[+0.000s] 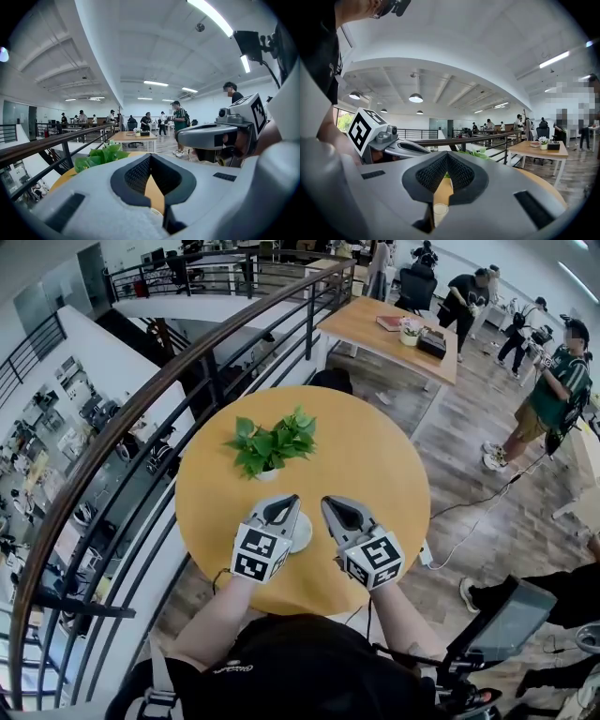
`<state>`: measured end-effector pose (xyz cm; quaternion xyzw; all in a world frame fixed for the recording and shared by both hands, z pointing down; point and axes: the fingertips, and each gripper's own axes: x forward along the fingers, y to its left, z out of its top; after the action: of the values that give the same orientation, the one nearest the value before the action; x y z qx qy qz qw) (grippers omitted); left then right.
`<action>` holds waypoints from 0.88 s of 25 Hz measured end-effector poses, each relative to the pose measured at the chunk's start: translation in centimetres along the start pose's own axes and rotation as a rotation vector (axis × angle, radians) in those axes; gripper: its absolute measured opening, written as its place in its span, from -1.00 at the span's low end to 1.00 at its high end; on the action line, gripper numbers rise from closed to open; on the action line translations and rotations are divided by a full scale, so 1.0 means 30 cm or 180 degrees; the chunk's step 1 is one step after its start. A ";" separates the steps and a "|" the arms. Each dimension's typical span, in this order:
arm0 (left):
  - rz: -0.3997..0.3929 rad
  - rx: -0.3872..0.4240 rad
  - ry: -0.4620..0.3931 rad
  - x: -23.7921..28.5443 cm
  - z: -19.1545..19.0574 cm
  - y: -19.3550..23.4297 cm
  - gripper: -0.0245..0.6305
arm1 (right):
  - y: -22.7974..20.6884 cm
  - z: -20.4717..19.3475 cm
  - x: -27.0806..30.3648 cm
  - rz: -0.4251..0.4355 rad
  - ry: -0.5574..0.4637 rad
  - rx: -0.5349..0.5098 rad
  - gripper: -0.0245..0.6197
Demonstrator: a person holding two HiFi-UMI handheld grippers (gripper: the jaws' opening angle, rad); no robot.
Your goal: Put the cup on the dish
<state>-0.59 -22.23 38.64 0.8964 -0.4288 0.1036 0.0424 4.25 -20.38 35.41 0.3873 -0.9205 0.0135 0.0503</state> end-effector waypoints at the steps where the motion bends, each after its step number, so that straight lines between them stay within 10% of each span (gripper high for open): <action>1: -0.0004 -0.0004 -0.0001 0.000 0.000 -0.003 -0.91 | 0.002 0.000 -0.002 0.0001 0.0001 -0.0004 -0.91; 22: -0.0022 -0.0055 0.0014 -0.009 -0.016 0.001 -0.91 | 0.012 -0.037 0.008 0.0019 0.0108 0.0069 -0.91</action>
<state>-0.85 -21.97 39.04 0.8973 -0.4265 0.1017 0.0514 3.92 -20.23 36.55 0.3848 -0.9204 0.0301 0.0617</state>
